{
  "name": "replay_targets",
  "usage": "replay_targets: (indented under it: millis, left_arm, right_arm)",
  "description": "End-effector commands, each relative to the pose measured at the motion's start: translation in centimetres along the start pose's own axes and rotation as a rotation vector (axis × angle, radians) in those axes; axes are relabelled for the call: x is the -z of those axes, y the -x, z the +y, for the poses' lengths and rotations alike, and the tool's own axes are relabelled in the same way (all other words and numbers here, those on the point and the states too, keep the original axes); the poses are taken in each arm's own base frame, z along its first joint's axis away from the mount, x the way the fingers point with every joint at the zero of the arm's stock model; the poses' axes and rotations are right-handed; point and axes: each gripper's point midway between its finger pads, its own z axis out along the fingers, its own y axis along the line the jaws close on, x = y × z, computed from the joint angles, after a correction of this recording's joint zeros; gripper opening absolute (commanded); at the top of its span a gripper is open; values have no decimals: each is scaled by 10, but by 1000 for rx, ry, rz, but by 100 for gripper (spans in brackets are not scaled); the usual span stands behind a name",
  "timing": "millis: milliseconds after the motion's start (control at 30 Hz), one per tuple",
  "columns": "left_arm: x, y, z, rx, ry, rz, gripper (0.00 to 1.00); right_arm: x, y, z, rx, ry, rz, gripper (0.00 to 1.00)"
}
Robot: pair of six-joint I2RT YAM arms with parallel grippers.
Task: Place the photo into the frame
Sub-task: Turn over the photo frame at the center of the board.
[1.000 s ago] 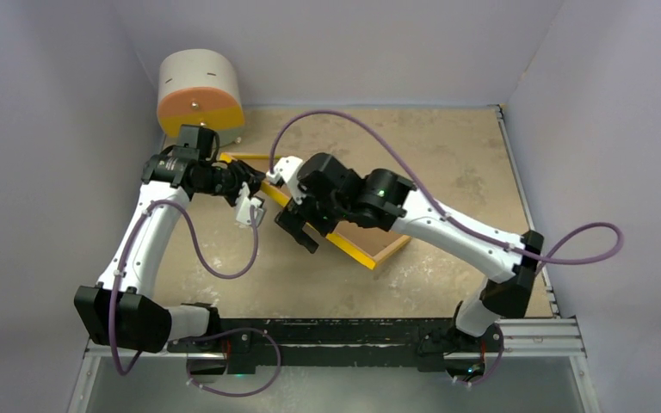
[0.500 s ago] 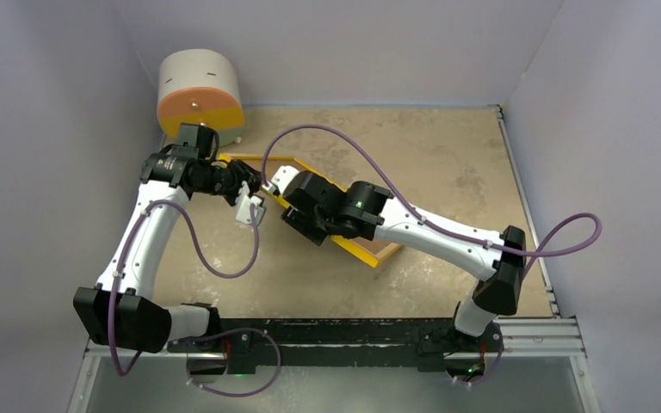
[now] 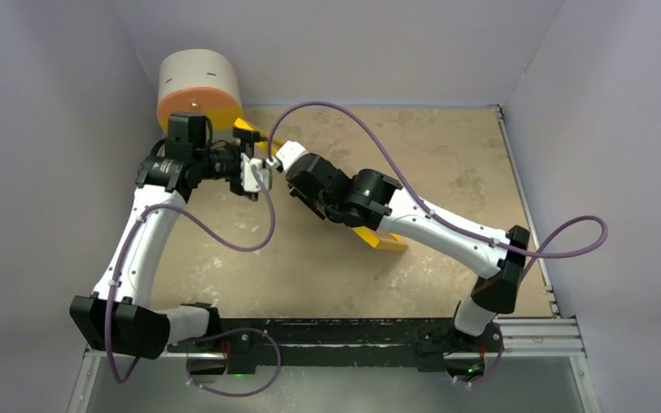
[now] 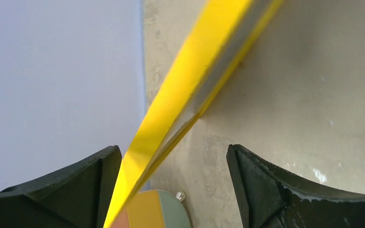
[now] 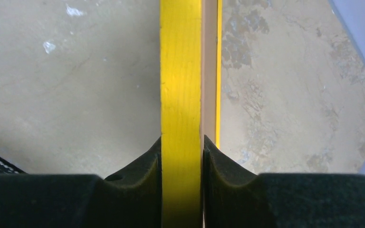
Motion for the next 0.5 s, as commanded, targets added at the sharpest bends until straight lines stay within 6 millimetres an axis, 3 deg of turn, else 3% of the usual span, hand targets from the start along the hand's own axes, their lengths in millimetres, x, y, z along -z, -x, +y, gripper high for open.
replay_targets:
  millis: [0,167,267,367,467]
  left_arm:
    - [27,38,73,208,257,-89,87]
    - [33,31,102,435,302,-55,90]
    - [35,22,113,547,341,-32,91]
    - [40,16,119,644,379,-20,92]
    - [36,4,112,746,357,30,94]
  right_arm:
    - [30,59,-12,-157,53,-161,8]
    - [19,80,-46,-375,164,-137,7]
    - [6,82,-83,-541,194,-150,4]
    - [-1,75,-115,-673,191,-182,3]
    - [-15,52,-131,-815,246,-170,4]
